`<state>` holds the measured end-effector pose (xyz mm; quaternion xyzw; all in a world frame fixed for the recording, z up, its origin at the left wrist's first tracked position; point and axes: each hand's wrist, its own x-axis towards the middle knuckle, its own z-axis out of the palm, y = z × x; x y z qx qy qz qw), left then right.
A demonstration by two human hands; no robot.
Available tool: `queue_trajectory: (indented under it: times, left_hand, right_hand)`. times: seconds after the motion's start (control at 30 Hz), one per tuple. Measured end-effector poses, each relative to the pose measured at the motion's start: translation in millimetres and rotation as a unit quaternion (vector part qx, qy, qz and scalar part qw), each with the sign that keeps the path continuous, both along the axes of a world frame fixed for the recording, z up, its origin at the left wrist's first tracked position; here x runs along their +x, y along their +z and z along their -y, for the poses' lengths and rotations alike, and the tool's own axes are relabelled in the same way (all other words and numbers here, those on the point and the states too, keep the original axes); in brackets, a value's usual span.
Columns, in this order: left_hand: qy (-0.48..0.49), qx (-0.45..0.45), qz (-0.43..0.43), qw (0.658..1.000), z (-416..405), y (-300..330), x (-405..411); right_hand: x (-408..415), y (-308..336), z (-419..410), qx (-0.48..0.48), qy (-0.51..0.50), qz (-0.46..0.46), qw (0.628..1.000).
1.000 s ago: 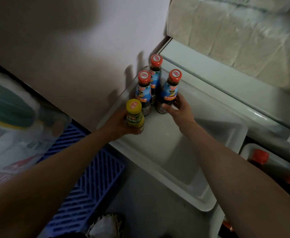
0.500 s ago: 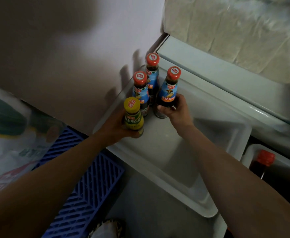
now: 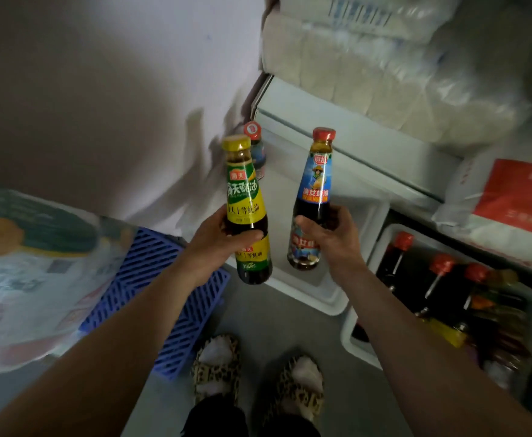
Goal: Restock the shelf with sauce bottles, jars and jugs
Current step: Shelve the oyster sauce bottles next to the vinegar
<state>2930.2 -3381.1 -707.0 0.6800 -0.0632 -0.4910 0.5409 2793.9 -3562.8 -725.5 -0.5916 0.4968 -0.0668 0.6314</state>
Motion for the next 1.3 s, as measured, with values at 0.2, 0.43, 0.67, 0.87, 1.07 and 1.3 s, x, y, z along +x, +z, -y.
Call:
queue_trajectory:
  times: [0.2,0.43,0.67,0.87,1.07,1.3]
  left_hand:
    - [-0.006,-0.017,-0.019,1.0,0.0,136.0,-21.4]
    - [-0.042,-0.037,0.01,0.998,-6.0,331.8,-25.0]
    - [-0.067,-0.101,0.043,0.992,17.0,520.1,-11.1]
    - [-0.087,-0.196,0.101,0.971,81.0,656.3,-0.7]
    - [-0.095,-0.288,0.173,0.937,139.6,762.1,-9.0]
    - [-0.055,-0.302,0.216,0.927,217.9,819.8,-25.4]
  right_hand:
    - [-31.6,141.9,-23.3,0.02,-0.014,-0.036,0.999]
    - [-56.8,344.3,-41.1,0.021,-0.055,-0.022,0.998]
    - [-63.9,536.4,-43.9,-0.051,-0.098,0.069,0.992]
    - [-60.6,656.9,-7.2,-0.134,-0.155,0.187,0.961]
    - [-76.9,767.8,54.6,-0.226,-0.192,0.294,0.909]
    - [-87.8,849.6,163.4,-0.298,-0.232,0.29,0.879]
